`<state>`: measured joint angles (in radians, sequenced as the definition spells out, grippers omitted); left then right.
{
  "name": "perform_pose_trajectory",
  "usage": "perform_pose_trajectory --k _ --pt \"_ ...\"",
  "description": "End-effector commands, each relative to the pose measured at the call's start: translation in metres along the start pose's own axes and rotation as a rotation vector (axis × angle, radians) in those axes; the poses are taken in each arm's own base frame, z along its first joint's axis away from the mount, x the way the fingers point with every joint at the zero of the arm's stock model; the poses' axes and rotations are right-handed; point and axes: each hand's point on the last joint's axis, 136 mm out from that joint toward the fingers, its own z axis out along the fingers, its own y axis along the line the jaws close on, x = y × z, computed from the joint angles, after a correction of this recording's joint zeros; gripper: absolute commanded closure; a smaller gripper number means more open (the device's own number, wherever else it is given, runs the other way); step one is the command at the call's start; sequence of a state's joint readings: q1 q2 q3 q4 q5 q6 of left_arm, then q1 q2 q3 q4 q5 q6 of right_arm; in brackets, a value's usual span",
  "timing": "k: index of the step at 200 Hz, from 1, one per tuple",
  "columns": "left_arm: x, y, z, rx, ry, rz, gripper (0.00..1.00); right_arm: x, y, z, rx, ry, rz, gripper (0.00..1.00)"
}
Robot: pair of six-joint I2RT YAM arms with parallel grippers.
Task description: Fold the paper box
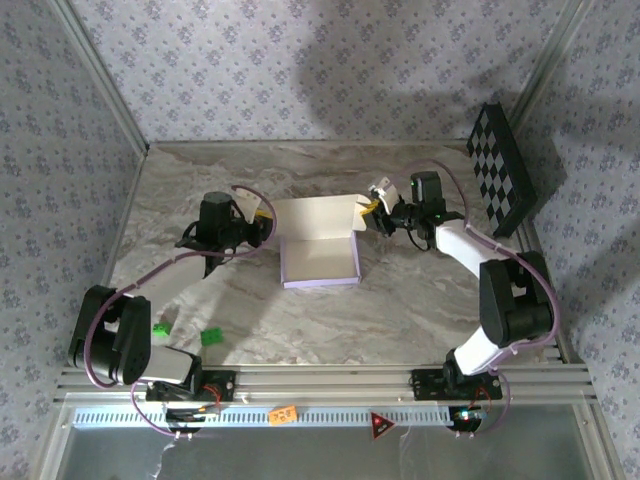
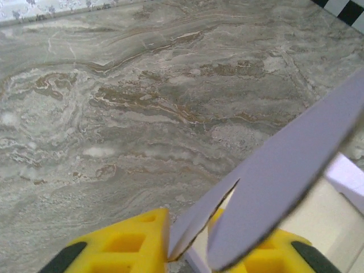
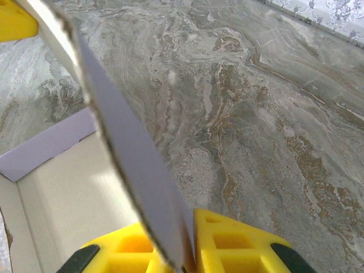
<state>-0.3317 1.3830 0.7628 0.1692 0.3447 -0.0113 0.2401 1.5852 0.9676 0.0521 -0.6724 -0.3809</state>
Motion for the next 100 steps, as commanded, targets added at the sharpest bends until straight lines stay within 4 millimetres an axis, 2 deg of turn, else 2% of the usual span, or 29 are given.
perform_pose_trajectory --k 1,41,64,100 --pt "-0.015 -0.004 -0.002 0.028 -0.015 0.001 0.8 -0.014 0.0 -0.009 0.033 -0.009 0.004 0.87" --pt "-0.02 -0.006 -0.003 0.036 -0.021 -0.041 0.86 -0.018 -0.003 -0.014 0.094 -0.011 0.05 0.9" --pt "-0.027 -0.008 -0.003 0.045 -0.034 -0.073 0.86 -0.02 -0.006 -0.016 0.158 -0.007 0.112 0.89" --pt "-0.037 -0.01 -0.001 0.034 -0.044 -0.136 0.89 -0.018 -0.021 -0.021 0.341 -0.007 0.314 0.84"
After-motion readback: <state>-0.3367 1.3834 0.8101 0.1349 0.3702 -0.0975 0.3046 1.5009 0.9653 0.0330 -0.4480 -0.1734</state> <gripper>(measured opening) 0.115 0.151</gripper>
